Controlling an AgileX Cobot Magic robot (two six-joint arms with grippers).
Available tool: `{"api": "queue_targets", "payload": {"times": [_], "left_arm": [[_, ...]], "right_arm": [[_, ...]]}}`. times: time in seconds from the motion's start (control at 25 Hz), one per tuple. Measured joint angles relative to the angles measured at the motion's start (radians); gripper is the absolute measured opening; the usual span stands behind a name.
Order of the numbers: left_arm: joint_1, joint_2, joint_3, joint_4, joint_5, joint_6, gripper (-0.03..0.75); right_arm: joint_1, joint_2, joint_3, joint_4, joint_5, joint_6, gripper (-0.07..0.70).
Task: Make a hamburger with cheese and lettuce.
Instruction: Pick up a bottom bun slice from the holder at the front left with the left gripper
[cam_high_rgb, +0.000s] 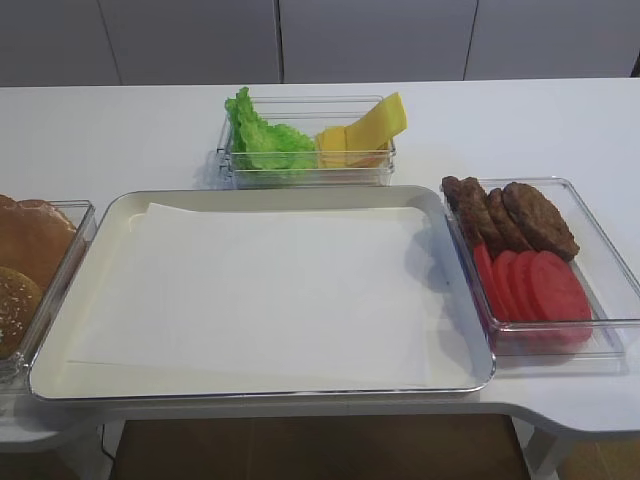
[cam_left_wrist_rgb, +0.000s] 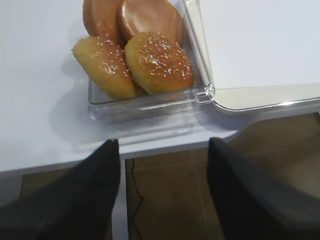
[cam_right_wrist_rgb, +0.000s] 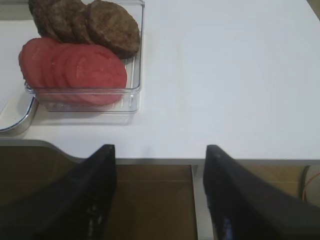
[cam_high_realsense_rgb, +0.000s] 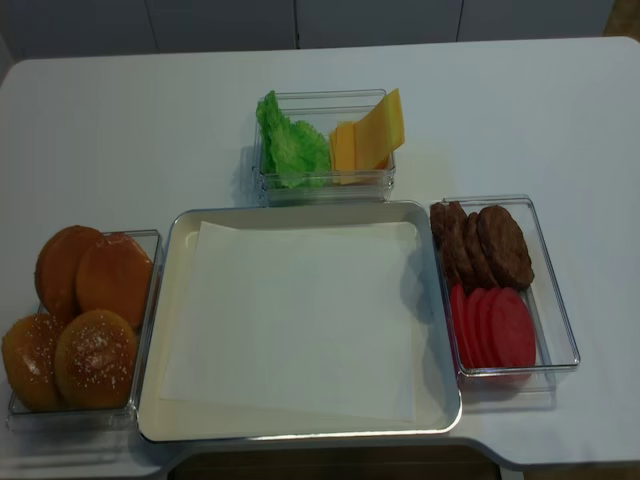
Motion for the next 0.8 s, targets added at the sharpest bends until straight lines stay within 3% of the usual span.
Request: {"api": "queue_targets", "payload": {"times": [0.8], "left_arm": [[0.000,0.000,0.000,-0.002,0.000,0.000,0.414]], "right_arm": [[0.000,0.000,0.000,0.000,0.000,0.000,0.440]]}}
